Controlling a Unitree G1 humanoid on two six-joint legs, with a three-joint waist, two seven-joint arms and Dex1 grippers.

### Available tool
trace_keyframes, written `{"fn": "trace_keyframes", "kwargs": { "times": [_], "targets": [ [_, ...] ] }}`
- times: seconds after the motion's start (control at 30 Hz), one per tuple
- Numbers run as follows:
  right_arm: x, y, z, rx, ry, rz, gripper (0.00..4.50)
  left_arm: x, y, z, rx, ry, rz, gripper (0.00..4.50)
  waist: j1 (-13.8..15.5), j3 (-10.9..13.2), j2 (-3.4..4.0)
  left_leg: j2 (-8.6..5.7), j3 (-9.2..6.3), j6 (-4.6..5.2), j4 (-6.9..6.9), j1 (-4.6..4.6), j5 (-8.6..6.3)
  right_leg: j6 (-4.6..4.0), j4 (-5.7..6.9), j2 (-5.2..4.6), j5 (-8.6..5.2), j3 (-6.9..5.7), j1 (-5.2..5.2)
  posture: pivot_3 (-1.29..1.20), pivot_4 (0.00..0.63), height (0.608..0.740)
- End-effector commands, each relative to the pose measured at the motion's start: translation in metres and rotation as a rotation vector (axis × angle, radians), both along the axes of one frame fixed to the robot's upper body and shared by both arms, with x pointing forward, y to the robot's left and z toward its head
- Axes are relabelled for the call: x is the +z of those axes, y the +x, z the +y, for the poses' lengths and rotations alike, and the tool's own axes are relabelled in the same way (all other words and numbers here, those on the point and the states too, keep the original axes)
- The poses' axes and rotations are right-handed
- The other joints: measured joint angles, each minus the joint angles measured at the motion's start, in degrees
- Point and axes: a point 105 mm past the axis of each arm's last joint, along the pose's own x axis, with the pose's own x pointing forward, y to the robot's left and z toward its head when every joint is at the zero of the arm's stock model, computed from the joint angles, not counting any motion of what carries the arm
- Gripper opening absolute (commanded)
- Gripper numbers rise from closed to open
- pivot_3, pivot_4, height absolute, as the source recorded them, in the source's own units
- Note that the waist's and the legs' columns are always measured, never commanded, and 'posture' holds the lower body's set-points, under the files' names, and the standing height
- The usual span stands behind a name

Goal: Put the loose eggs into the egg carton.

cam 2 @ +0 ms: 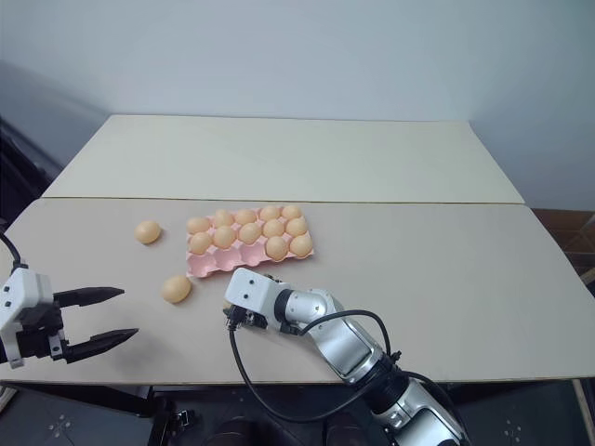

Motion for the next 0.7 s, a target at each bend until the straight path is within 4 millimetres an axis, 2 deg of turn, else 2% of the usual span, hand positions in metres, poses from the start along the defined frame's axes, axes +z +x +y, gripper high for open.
{"fn": "trace_keyframes", "kwargs": {
  "times": [0.03,0.17,0.27,0.33,0.43,0.53,0.6,0.7],
  "targets": [
    [0.015,0.000,0.000,0.004,0.039,-0.056,2.53,0.006,0.001,-0.004,-0.019,0.011,-0.034,4.19,0.0,0.0,0.00,0.00,0.00,0.00,0.00,0.00,0.00,0.00,0.00,0.00,0.00,0.00,0.00,0.00,0.150,0.740],
    [0.021,-0.003,-0.008,0.013,0.027,-0.082,2.53,0.006,0.001,-0.004,-0.022,0.010,-0.035,4.19,0.0,0.0,0.00,0.00,0.00,0.00,0.00,0.00,0.00,0.00,0.00,0.00,0.00,0.00,0.00,0.00,0.150,0.740],
    [0.036,-0.009,-0.018,0.040,0.035,-0.113,2.53,0.006,0.001,-0.005,-0.023,0.010,-0.036,4.19,0.1,0.0,0.00,0.00,0.00,0.00,0.00,-0.02,0.00,0.00,-0.01,-0.01,0.00,0.00,0.00,0.00,0.150,0.740],
    [0.055,-0.006,-0.026,0.033,0.057,-0.149,2.53,0.006,0.001,-0.005,-0.025,0.010,-0.037,4.19,0.1,0.0,0.00,0.00,-0.01,0.00,0.00,-0.02,0.00,0.00,0.00,-0.01,0.00,0.00,0.01,0.00,0.150,0.740],
    [0.074,0.004,-0.031,-0.004,0.079,-0.195,2.53,0.006,0.002,-0.005,-0.027,0.010,-0.036,4.19,-0.1,0.0,0.00,0.00,-0.01,0.00,0.01,0.02,0.00,0.00,0.03,0.01,0.00,0.00,0.02,0.00,0.150,0.740],
    [0.087,0.026,-0.031,-0.081,0.114,-0.211,2.53,0.005,0.002,-0.006,-0.031,0.009,-0.036,4.19,-0.2,0.0,0.00,0.02,-0.01,0.00,0.00,0.02,0.00,-0.01,0.03,0.04,0.01,0.00,0.00,0.00,0.150,0.740],
    [0.087,0.040,-0.028,-0.116,0.106,-0.217,2.53,0.005,0.003,-0.006,-0.031,0.009,-0.036,4.19,-0.3,0.0,0.00,0.02,-0.01,0.00,0.00,0.01,0.00,-0.02,0.03,0.03,0.01,0.01,-0.02,0.00,0.150,0.740],
    [0.086,0.049,-0.022,-0.129,0.096,-0.221,2.53,0.005,0.001,-0.007,-0.036,0.008,-0.031,4.19,-0.2,0.0,0.00,0.01,0.00,-0.01,0.00,-0.01,0.00,-0.02,0.01,0.01,0.01,0.00,-0.01,0.00,0.150,0.740]
  ]
}}
